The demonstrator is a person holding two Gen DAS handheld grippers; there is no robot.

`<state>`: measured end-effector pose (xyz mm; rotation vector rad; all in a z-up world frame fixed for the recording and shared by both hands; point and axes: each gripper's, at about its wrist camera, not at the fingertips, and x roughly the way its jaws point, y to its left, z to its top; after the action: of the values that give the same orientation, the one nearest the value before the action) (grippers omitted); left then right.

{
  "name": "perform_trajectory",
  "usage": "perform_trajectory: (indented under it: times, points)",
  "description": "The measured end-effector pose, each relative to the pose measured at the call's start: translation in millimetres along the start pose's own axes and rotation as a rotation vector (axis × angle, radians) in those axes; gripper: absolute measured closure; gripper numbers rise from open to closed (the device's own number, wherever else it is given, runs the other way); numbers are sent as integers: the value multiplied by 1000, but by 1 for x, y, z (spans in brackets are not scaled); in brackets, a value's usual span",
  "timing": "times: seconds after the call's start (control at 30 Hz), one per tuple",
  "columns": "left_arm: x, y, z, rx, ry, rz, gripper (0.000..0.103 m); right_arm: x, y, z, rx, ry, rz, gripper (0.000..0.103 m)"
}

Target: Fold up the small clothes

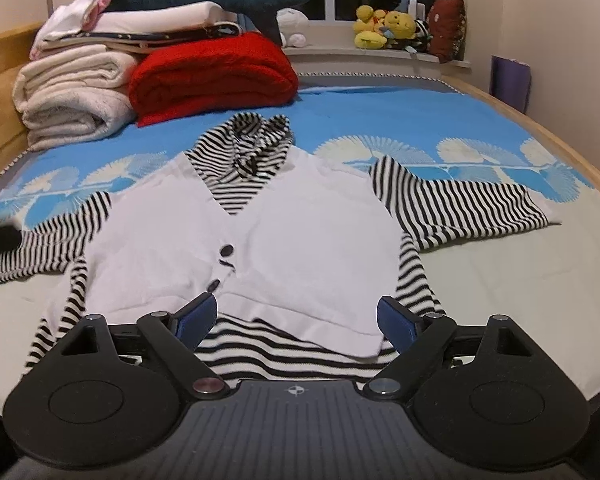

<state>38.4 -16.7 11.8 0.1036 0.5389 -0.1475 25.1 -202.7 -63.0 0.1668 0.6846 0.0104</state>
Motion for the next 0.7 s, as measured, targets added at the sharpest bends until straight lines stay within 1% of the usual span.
perform_trajectory:
  times: [0.1, 0.17, 0.2, 0.27, 0.3, 0.33, 0.4, 0.47, 0.5, 0.53, 0.57, 0.6, 0.63, 0.67, 0.7]
  points:
    - [26, 21, 21, -7, -2, -17, 37, -7, -1, 8, -7, -48, -15, 15]
    - [45, 40, 32, -6, -9, -11, 39, -17, -5, 16, -7, -116, -41, 15]
    - [59, 55, 40, -10, -3, -3, 42, -23, -7, 25, -12, -158, -37, 15]
    - [85, 86, 51, -37, 28, 15, 56, -31, -12, 45, -29, -206, 2, 15]
    - [97, 103, 56, -57, 44, 23, 59, -32, -14, 57, -37, -220, 12, 15]
    - [111, 123, 61, -87, 64, 34, 64, -34, -14, 71, -51, -239, 20, 15]
    - [139, 166, 66, -147, 108, 79, 65, -30, -11, 101, -105, -267, 27, 15]
    - [163, 207, 62, -202, 149, 159, 65, -19, -7, 135, -130, -282, 42, 15]
    - [174, 231, 54, -252, 172, 206, 65, -11, -6, 151, -124, -290, 62, 15]
    - [182, 252, 47, -299, 193, 238, 65, -2, -4, 167, -119, -298, 86, 15]
    - [192, 276, 34, -363, 230, 275, 65, 8, -1, 181, -119, -306, 103, 15]
    - [200, 297, 22, -427, 289, 313, 65, 18, 3, 193, -125, -317, 111, 15]
    - [209, 319, 9, -508, 364, 352, 65, 30, 7, 204, -130, -328, 115, 15]
    - [215, 344, -5, -619, 406, 373, 65, 42, 10, 212, -132, -337, 122, 15]
    - [218, 364, -17, -708, 430, 385, 65, 52, 10, 216, -131, -343, 130, 15]
